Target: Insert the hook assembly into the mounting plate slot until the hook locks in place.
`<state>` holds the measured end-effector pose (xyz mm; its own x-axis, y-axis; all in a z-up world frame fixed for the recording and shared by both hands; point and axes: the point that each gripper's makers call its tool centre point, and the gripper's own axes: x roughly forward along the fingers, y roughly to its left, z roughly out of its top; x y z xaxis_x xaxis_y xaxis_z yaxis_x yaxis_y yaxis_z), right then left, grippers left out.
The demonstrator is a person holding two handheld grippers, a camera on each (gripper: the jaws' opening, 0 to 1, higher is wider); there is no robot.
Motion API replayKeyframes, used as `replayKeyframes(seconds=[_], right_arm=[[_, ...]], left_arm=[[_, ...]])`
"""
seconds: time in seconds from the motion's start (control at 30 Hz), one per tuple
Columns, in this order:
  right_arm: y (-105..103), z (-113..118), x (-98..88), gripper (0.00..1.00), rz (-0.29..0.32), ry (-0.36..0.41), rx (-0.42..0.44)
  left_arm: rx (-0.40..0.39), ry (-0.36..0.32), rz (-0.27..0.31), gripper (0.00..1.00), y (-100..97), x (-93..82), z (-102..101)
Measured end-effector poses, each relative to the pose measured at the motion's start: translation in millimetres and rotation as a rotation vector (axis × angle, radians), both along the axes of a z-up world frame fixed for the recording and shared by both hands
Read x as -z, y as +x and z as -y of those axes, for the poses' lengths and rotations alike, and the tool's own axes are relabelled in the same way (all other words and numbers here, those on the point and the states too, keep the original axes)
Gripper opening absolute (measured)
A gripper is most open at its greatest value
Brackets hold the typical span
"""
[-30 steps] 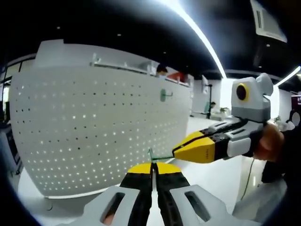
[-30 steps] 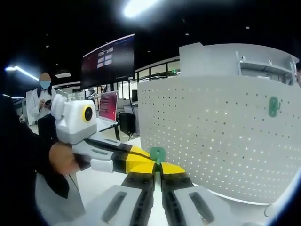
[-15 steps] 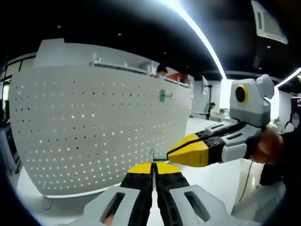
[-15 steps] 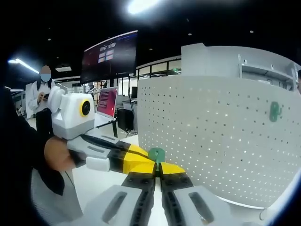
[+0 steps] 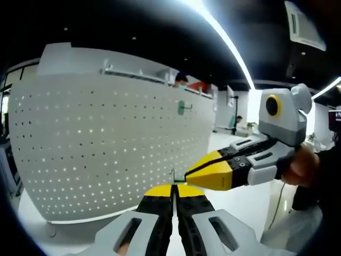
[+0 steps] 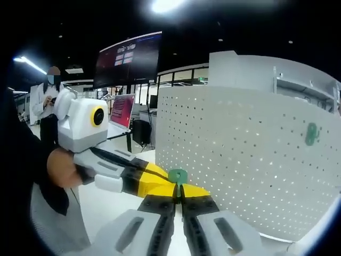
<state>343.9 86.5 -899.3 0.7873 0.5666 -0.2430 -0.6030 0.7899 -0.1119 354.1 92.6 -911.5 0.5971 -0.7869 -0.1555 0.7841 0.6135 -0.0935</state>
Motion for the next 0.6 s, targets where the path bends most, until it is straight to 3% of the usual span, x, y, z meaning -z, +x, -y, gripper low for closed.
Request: replayKeyframes(seconds=[0.6], right_arm=[[0.6,-0.3,1.1,0.02,0.026,-0.031,0.004]], left_arm=[[0.006,-0.035,-0.035,0.01,-1.3,-2.2,1.5]])
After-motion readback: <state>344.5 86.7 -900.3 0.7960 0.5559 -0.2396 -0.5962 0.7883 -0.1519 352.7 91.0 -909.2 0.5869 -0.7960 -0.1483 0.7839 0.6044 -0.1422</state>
